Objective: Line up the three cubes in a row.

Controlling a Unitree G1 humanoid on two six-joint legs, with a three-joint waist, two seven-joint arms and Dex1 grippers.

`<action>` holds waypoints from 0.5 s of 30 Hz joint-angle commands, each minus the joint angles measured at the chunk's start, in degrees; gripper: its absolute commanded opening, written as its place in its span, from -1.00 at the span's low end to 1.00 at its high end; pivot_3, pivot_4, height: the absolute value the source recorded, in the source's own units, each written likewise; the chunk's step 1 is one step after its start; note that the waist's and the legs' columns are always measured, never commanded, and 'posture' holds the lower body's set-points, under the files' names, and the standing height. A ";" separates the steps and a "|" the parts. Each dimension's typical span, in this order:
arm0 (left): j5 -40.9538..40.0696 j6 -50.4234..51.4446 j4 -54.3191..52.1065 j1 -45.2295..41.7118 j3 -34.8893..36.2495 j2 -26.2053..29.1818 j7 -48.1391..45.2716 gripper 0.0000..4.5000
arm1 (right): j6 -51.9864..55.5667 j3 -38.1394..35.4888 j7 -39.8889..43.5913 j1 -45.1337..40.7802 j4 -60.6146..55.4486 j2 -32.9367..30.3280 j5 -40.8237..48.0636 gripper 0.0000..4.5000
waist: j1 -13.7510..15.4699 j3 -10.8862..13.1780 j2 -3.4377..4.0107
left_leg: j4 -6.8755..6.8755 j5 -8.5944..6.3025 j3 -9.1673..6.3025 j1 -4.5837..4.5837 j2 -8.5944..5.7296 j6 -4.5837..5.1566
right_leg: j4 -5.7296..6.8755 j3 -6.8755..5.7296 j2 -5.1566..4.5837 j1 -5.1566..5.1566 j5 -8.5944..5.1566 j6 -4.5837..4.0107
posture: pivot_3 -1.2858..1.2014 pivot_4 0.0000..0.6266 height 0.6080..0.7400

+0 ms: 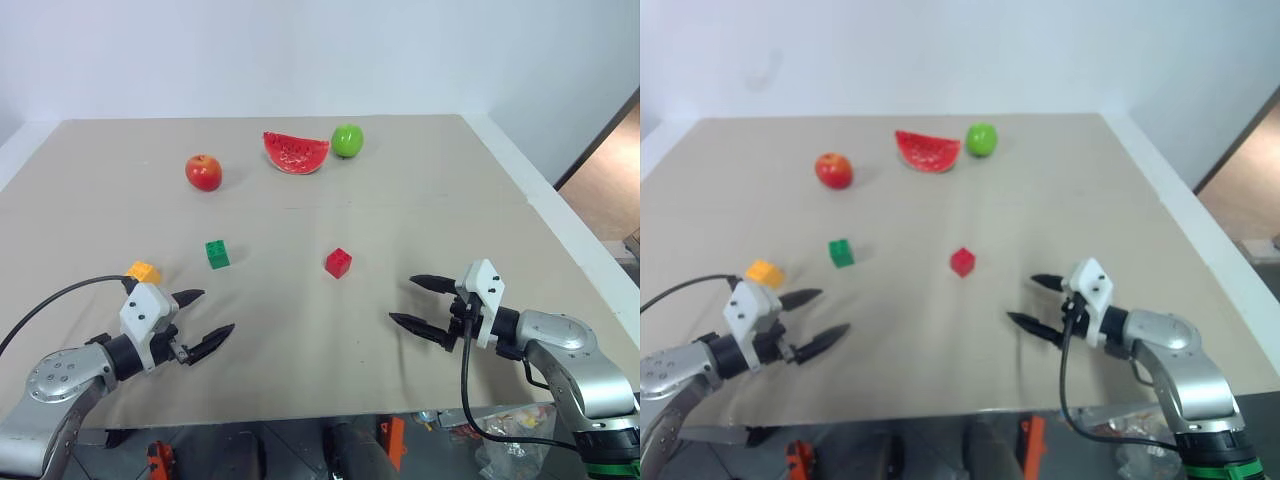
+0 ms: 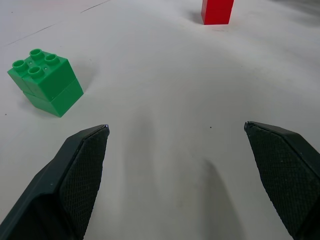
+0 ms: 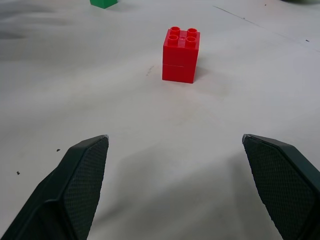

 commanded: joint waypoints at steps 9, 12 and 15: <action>-1.76 -4.27 1.91 -1.23 4.13 -0.26 -1.94 1.00 | 3.40 -2.22 -2.38 0.43 -4.04 0.17 2.75 0.99 | -0.01 0.00 0.00 | 0.00 0.00 0.00 0.00 0.01 0.00 | 0.01 0.00 0.01 0.00 0.00 -0.01 | 0.03 -0.52 1.00; -3.26 -2.60 2.18 -1.27 4.89 -0.89 -0.90 1.00 | 4.36 -2.51 -2.78 0.32 -4.42 0.45 3.79 0.99 | 0.00 0.00 0.00 | 0.00 0.00 -0.01 0.00 0.01 0.00 | 0.01 0.00 0.01 0.00 0.01 0.01 | 0.03 -0.52 1.00; -4.95 -0.41 1.99 -1.36 5.53 -1.67 0.59 1.00 | 5.20 -2.89 -3.25 0.08 -4.85 0.81 5.13 0.99 | 0.00 0.00 0.00 | 0.01 0.00 0.01 0.00 0.01 0.00 | 0.00 0.01 0.00 0.01 0.02 0.02 | 0.03 -0.52 1.00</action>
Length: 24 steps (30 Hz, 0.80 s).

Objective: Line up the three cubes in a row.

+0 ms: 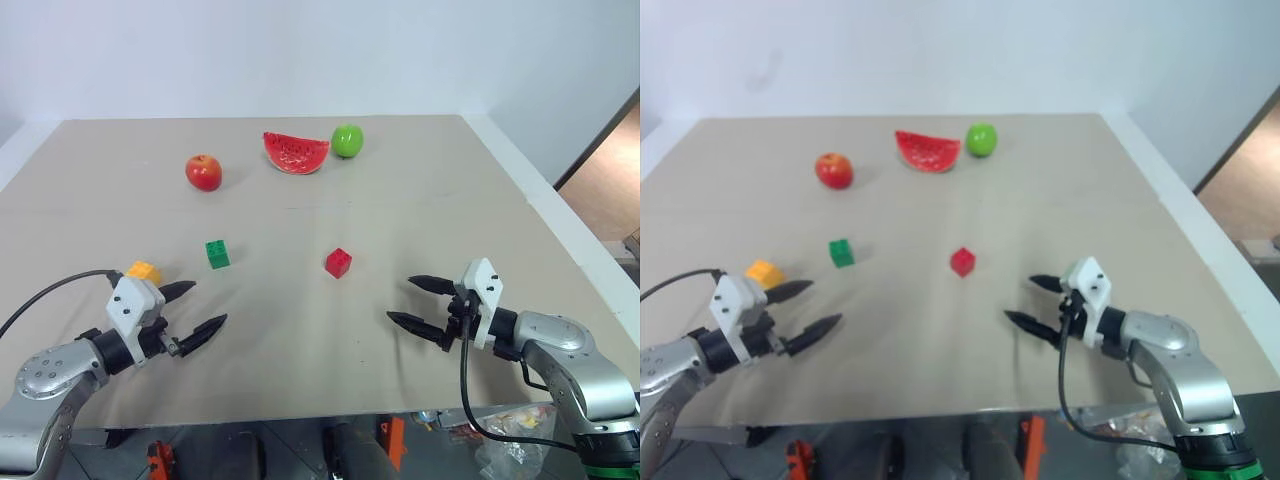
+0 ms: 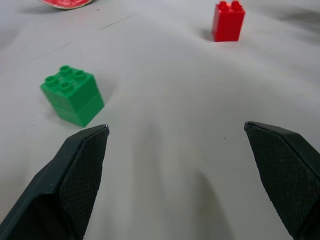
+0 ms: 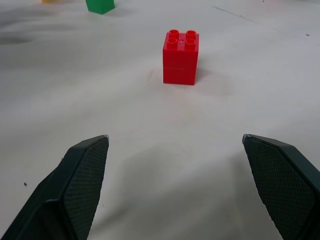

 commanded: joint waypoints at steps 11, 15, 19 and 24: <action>-2.92 -0.63 -7.26 2.34 -3.09 -3.46 0.55 1.00 | 8.54 5.30 -12.61 -13.32 -5.21 13.49 4.70 0.99 | -0.10 -0.03 -0.05 | 0.00 0.01 0.00 0.05 0.10 0.00 | 0.03 0.05 0.15 0.00 0.08 -0.08 | 0.03 -0.52 1.00; -3.43 -0.80 -7.60 2.30 -3.97 -3.11 -0.80 1.00 | 6.85 9.51 -15.32 -18.05 1.05 18.71 0.83 0.99 | -0.01 -0.03 -0.05 | 0.00 0.01 -0.02 0.01 0.10 0.00 | 0.02 0.02 0.13 -0.02 0.07 -0.10 | 0.03 -0.52 1.00; -2.66 -2.31 -8.38 2.99 -5.39 -1.94 -4.04 1.00 | 4.72 10.94 -16.02 -22.36 7.73 21.20 -2.61 0.99 | -0.05 -0.03 -0.05 | 0.01 0.00 0.07 0.00 0.06 0.00 | 0.02 0.07 0.08 -0.04 0.08 -0.08 | 0.03 -0.52 1.00; -2.13 -3.06 -9.78 3.45 -6.81 -1.45 -4.61 1.00 | 3.55 10.68 -15.22 -25.75 13.95 21.92 -4.58 0.99 | -0.04 -0.03 -0.05 | 0.00 0.00 0.10 -0.01 0.06 0.00 | 0.02 0.09 0.07 -0.06 0.08 -0.08 | 0.03 -0.52 1.00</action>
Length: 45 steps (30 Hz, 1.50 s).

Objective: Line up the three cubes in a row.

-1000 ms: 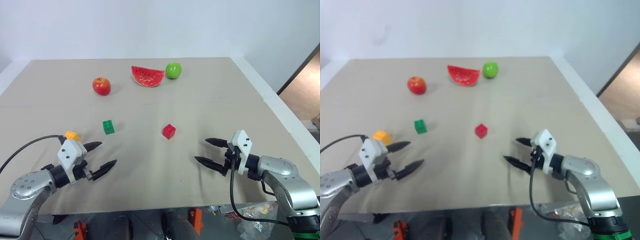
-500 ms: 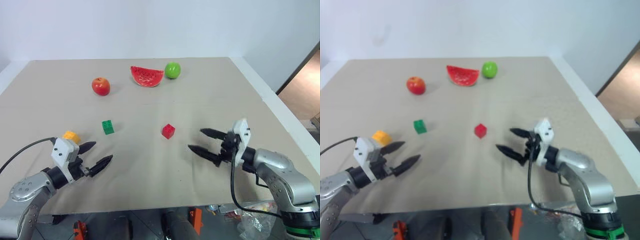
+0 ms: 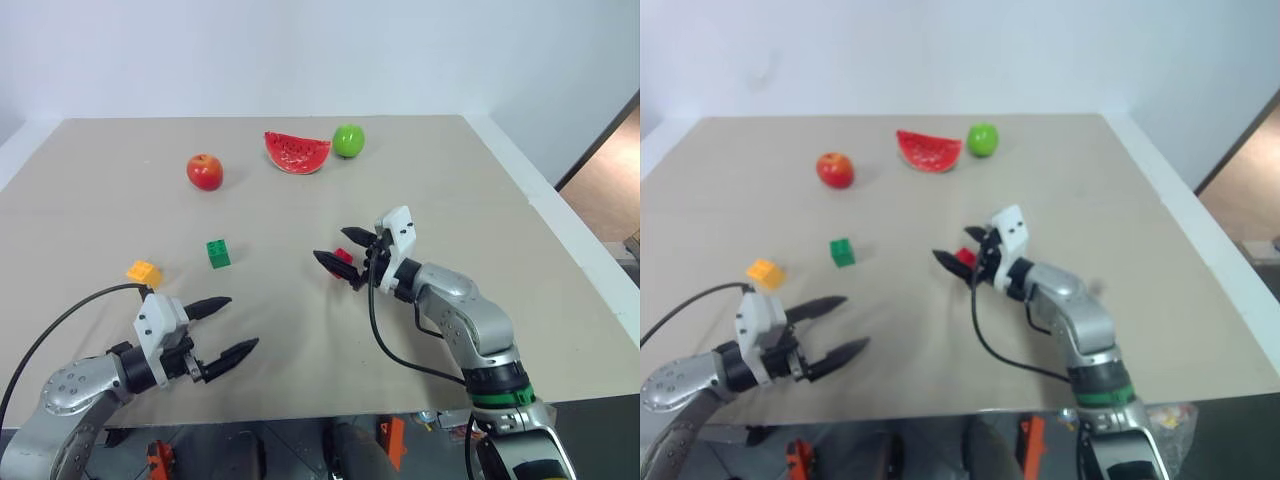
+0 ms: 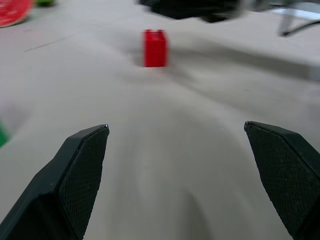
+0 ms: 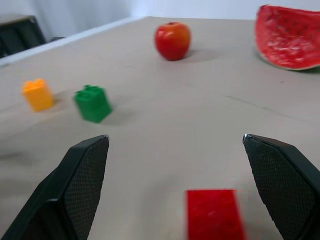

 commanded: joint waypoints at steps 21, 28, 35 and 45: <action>0.04 -0.30 -2.43 -1.28 -0.54 0.32 1.74 1.00 | -2.76 0.58 1.49 1.27 5.14 0.85 -5.61 -0.29 | -0.04 0.00 0.01 | -0.02 0.00 -0.01 0.01 0.04 0.00 | 0.01 -0.01 0.05 -0.02 0.07 0.11 | 0.03 -0.52 1.00; -0.26 0.17 -2.59 -1.42 -0.20 0.42 2.05 1.00 | -2.34 1.16 5.21 1.70 2.02 -0.87 -4.66 -0.44 | -0.03 0.00 0.01 | -0.03 0.00 -0.01 0.01 0.04 0.00 | 0.01 -0.01 0.05 -0.02 0.06 0.10 | 0.03 -0.52 1.00; -1.21 0.32 -4.85 0.57 -0.62 1.50 0.28 1.00 | 0.22 8.26 27.02 -6.39 -1.27 -8.34 -0.62 -0.44 | -0.17 0.03 0.04 | -0.04 0.00 0.06 0.02 0.07 0.01 | 0.01 0.04 0.07 -0.07 0.06 0.10 | 0.03 -0.52 1.00; -1.78 1.00 -6.21 1.58 -0.64 1.19 1.53 1.00 | -16.21 14.99 37.49 -14.48 17.50 -6.26 -9.22 -0.44 | -0.11 0.02 0.03 | -0.02 -0.01 0.02 0.03 0.21 0.01 | 0.01 -0.04 0.21 -0.04 0.03 -0.09 | 0.03 -0.52 1.00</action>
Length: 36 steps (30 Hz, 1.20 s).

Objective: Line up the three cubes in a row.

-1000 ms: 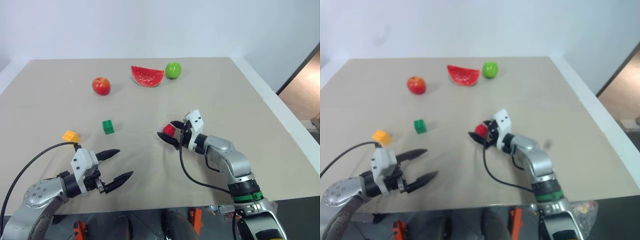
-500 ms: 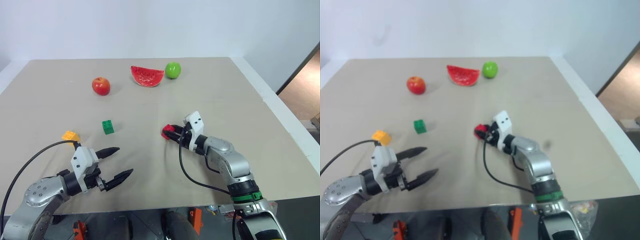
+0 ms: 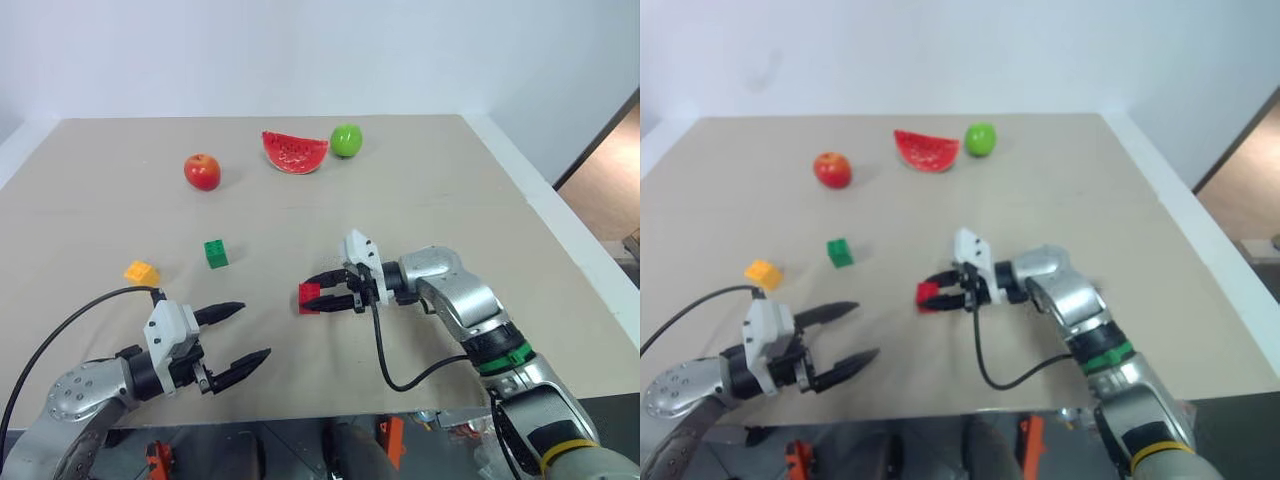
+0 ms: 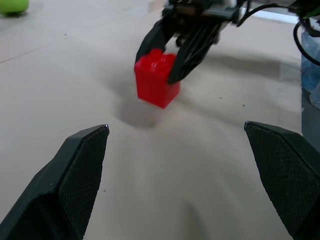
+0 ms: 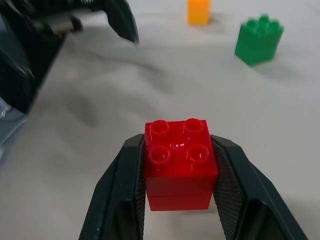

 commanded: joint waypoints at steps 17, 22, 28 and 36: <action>-1.25 0.83 -3.98 1.58 2.00 0.54 2.85 1.00 | -16.59 -1.05 5.54 -6.43 19.10 5.48 -6.52 -0.44 | -0.01 0.00 0.01 | -0.03 -0.01 0.01 0.02 0.08 0.00 | 0.01 -0.01 0.06 -0.02 0.07 0.02 | 0.03 -0.52 1.00; -1.35 1.17 -3.85 1.45 2.30 0.53 3.68 1.00 | -17.46 -1.98 5.61 -7.27 21.04 5.72 -6.66 0.18 | -0.01 0.00 0.01 | -0.03 -0.01 0.01 0.04 0.08 0.00 | 0.02 0.00 0.07 -0.02 0.07 -0.02 | 0.03 -0.52 1.00; -1.94 3.47 -4.13 1.72 5.89 -1.73 10.11 1.00 | -10.90 -5.88 6.13 -5.81 12.26 3.27 -2.13 0.97 | 0.01 0.03 0.05 | -0.03 -0.01 0.01 0.01 0.09 0.00 | 0.02 0.00 0.07 -0.04 0.10 0.01 | 0.03 -0.52 1.00; 3.89 4.26 -6.55 2.16 11.68 -11.65 28.96 1.00 | 4.72 -12.70 0.51 0.23 -10.12 -1.12 6.83 0.97 | 0.08 0.02 0.04 | -0.04 -0.03 -0.12 -0.02 0.10 0.00 | 0.02 -0.07 0.04 -0.02 0.09 0.09 | 0.03 -0.52 1.00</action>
